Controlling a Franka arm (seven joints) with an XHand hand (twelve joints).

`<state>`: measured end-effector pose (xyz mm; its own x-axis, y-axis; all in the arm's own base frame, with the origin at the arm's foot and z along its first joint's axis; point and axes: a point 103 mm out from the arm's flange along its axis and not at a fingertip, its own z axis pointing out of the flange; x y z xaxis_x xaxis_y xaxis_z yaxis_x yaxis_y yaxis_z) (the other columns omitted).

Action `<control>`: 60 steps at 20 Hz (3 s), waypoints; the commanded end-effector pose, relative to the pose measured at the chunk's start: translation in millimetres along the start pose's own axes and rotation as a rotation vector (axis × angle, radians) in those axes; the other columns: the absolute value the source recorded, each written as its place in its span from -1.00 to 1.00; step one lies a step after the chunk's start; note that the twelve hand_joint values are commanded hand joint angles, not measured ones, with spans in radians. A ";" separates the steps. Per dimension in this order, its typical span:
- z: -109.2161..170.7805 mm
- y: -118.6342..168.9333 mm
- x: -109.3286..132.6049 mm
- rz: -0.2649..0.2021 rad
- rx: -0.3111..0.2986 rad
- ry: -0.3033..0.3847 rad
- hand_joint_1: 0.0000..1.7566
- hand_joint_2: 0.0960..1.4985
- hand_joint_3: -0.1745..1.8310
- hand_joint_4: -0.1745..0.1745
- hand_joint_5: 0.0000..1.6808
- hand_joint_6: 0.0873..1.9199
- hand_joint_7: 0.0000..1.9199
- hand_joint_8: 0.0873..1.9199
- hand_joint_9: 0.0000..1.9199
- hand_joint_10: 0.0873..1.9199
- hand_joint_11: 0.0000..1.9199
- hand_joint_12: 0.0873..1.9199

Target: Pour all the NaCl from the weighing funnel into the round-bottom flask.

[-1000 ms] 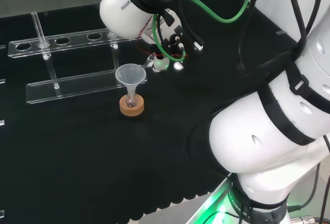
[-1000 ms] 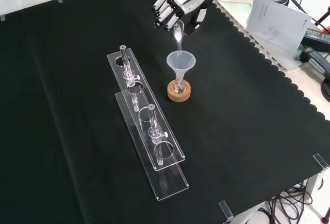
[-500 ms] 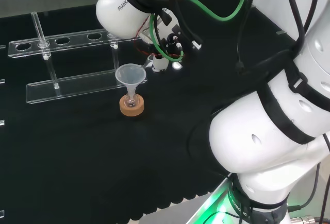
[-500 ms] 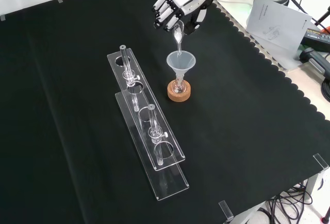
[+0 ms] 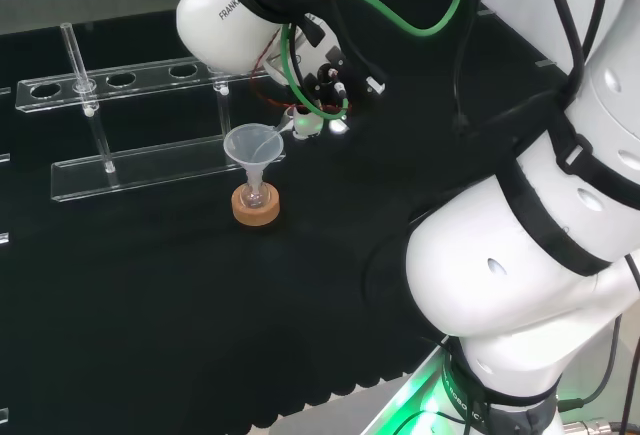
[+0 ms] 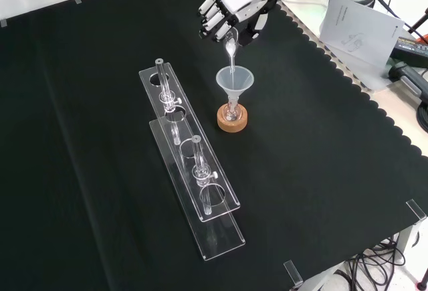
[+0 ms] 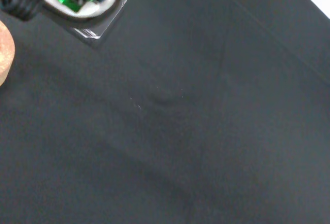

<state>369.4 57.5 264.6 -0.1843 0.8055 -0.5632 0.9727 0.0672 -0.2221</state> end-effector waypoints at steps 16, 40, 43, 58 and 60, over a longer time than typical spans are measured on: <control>-10.6 1.3 2.9 0.014 0.025 -0.092 0.27 -0.22 -0.15 1.00 0.52 -0.35 -0.40 -0.39 0.02 -0.76 -0.16 0.03; -31.3 -2.2 6.5 0.008 0.017 -0.205 0.27 -0.23 -0.15 1.00 0.52 -0.36 -0.40 -0.40 0.02 -0.77 -0.17 0.04; -33.8 -1.7 7.7 0.003 0.010 -0.221 0.27 -0.23 -0.15 1.00 0.52 -0.36 -0.40 -0.40 0.02 -0.77 -0.17 0.04; -40.7 -0.9 12.2 0.000 0.023 -0.289 0.27 -0.23 -0.15 1.00 0.53 -0.36 -0.40 -0.40 0.03 -0.77 -0.18 0.04; -41.6 -1.3 13.8 -0.002 0.022 -0.299 0.27 -0.23 -0.15 1.00 0.53 -0.37 -0.40 -0.40 0.03 -0.77 -0.18 0.05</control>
<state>371.9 89.9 289.9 -0.2191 0.6090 -0.7623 0.9697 0.0496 -0.2391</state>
